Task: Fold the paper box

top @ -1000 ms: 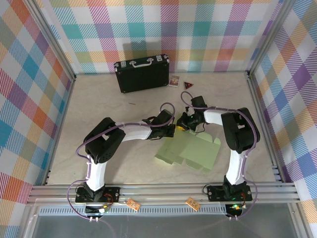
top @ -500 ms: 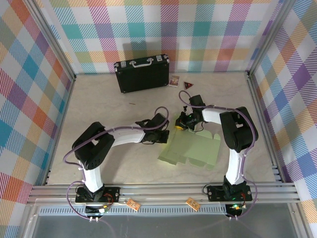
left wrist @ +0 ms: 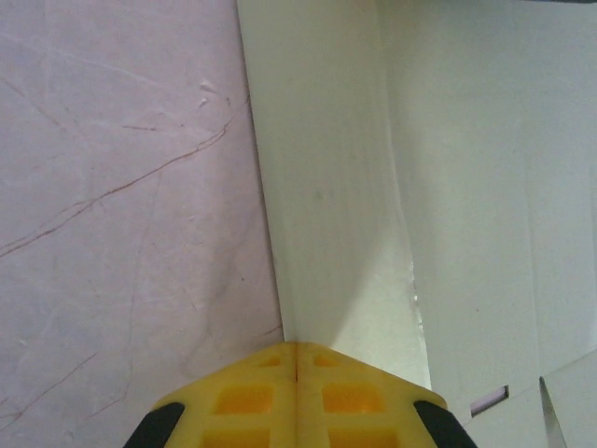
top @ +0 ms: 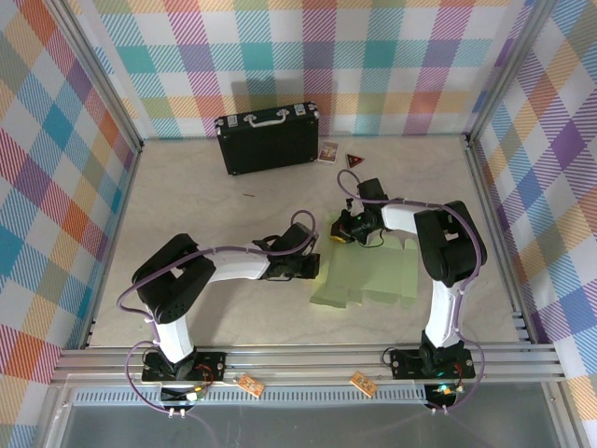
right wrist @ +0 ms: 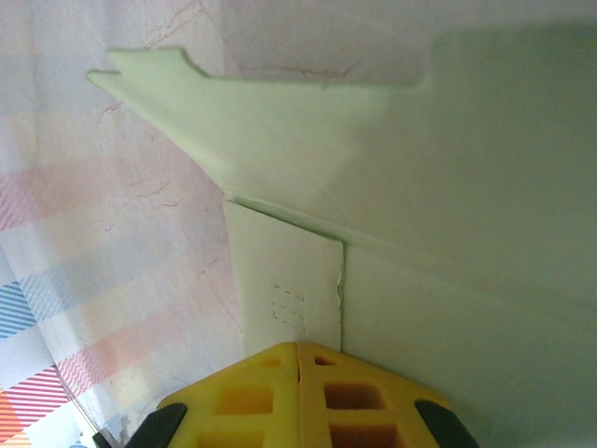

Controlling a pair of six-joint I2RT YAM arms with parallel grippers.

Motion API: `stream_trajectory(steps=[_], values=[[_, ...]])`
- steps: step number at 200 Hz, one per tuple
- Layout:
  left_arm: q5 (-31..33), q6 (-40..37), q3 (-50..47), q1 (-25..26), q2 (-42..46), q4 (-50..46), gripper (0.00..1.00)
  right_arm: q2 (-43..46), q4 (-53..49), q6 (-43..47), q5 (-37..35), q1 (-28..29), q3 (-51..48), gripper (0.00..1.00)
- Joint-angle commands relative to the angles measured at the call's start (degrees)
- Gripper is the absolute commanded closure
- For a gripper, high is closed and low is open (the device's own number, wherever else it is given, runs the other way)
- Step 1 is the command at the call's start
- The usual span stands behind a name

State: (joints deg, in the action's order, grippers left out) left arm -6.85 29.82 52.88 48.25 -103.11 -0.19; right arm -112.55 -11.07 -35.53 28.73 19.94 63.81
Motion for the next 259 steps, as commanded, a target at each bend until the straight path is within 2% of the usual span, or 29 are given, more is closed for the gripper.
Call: stream_trajectory(steps=[1,41,61,99,141,170,190,198,207,216,226,235,242,259], values=[[2.74,0.76,-4.72,0.90,-4.83,-6.74,1.00,0.14,-4.15,0.70,-6.42,0.35,-3.96,0.95],[2.30,1.09,-5.48,0.89,-5.78,-5.53,1.00,11.15,2.88,0.68,-4.01,0.86,-8.18,0.88],[2.20,1.36,-5.72,0.96,-5.79,-5.07,1.00,13.62,3.63,0.72,-3.36,1.81,-8.57,0.87],[2.28,1.20,-5.46,0.97,-5.43,-5.51,1.00,8.56,2.43,0.77,-2.43,3.71,-6.75,0.88],[3.40,1.09,-5.37,0.92,-3.53,-6.68,1.00,1.91,-4.51,0.72,-6.77,3.72,-4.75,0.90],[4.37,1.34,-5.47,0.95,-0.60,-7.22,1.00,0.58,-5.99,0.55,-8.37,3.70,-4.42,0.92],[5.70,1.35,-5.86,0.89,4.20,-8.49,1.00,3.21,-2.10,0.19,-4.70,3.69,-5.10,0.91],[6.48,1.23,-5.87,0.93,6.43,-9.67,0.94,5.57,-1.55,0.23,-4.10,3.72,-4.87,0.89],[7.24,1.06,-5.70,0.91,9.06,-11.08,0.86,8.73,-2.11,0.96,-4.11,3.70,-4.13,0.86],[7.96,0.77,-5.52,0.80,11.48,-12.48,0.77,12.05,-3.38,1.95,-4.85,3.72,-3.19,0.77],[8.55,0.47,-5.14,0.71,13.87,-14.09,0.66,16.02,-5.50,2.91,-6.15,3.70,-2.05,0.63],[8.76,0.21,-4.59,0.62,15.60,-15.24,0.60,19.48,-7.46,3.62,-7.70,3.70,-1.44,0.47],[9.04,0.06,-4.12,0.62,16.88,-17.81,0.57,22.02,-8.54,3.86,-9.13,3.61,-1.54,0.39],[8.96,-0.42,-3.11,0.58,19.42,-19.84,0.51,26.50,-12.02,4.15,-14.52,3.36,-2.70,0.33]])
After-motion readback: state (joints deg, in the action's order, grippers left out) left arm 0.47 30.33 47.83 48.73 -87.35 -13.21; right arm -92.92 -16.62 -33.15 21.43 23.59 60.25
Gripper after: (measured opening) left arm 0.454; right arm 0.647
